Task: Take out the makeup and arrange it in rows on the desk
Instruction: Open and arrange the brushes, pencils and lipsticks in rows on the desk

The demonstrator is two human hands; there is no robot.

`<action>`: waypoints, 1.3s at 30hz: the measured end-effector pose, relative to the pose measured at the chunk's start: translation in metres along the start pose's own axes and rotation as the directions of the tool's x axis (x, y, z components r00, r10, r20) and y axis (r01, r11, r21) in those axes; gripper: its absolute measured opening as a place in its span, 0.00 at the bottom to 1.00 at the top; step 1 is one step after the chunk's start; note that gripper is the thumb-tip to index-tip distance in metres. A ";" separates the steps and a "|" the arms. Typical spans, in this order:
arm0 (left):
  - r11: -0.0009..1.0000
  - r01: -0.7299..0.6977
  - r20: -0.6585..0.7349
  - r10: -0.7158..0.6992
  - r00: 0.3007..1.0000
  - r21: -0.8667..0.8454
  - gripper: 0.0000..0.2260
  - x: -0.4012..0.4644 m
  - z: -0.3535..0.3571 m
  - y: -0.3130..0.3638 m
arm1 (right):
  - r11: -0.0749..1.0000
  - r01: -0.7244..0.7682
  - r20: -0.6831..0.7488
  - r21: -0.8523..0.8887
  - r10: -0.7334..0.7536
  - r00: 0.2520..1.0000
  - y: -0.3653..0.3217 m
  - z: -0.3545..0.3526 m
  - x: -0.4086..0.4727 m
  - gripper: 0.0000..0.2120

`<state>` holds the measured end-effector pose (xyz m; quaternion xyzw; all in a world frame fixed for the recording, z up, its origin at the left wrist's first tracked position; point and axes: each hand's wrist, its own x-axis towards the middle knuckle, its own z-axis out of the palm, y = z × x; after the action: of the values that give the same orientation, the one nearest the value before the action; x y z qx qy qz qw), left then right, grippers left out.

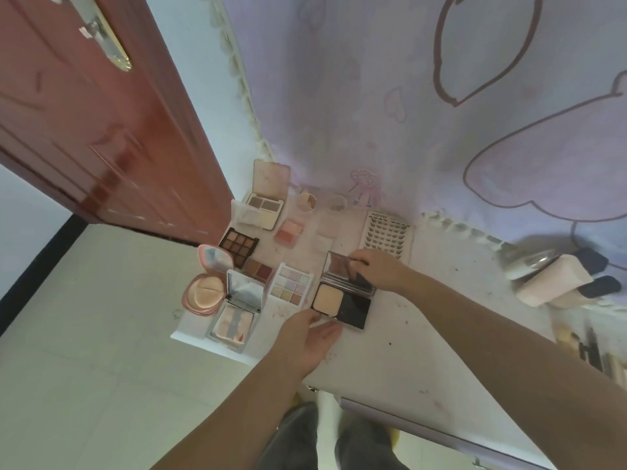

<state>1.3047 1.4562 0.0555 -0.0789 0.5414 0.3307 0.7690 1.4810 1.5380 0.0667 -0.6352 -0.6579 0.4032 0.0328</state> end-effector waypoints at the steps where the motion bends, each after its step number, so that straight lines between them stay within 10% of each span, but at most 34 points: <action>1: 1.000 0.010 -0.004 -0.010 1.000 0.023 0.05 -0.001 0.001 0.002 | 1.000 -0.007 -0.005 0.001 0.007 1.000 0.000 0.001 0.001 0.12; 12: 0.840 0.150 0.103 -0.236 0.966 0.521 0.05 -0.014 0.077 -0.056 | 0.988 -0.139 -0.224 0.074 0.152 0.963 0.058 -0.058 -0.072 0.14; 18: 0.520 -0.334 0.424 -0.062 0.903 0.787 0.14 0.027 0.203 -0.116 | 0.879 -0.331 -0.399 -0.343 0.182 0.899 0.137 -0.141 -0.130 0.16; 22: 0.086 -0.624 0.606 0.166 0.778 0.777 0.21 0.058 0.261 -0.141 | 0.706 -0.327 -0.342 -0.628 0.127 0.931 0.160 -0.159 -0.125 0.17; 30: -0.094 -0.654 0.657 0.205 0.725 0.751 0.14 0.107 0.284 -0.162 | 0.567 -0.233 -0.247 -0.790 0.053 0.968 0.184 -0.155 -0.110 0.10; 35: -0.172 -0.709 0.721 0.312 0.619 0.684 0.12 0.084 0.257 -0.142 | 0.786 -0.205 -0.355 -0.584 -0.020 0.934 0.163 -0.155 -0.117 0.16; 39: -0.421 -0.736 0.848 0.275 0.453 0.530 0.12 0.046 0.218 -0.108 | 0.903 -0.418 -0.266 -0.101 0.380 0.886 0.120 -0.145 -0.123 0.24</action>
<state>1.5485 1.4971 0.0769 0.8082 0.4114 0.1934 0.3744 1.6826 1.4866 0.1531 -0.8017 -0.5332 0.2691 -0.0213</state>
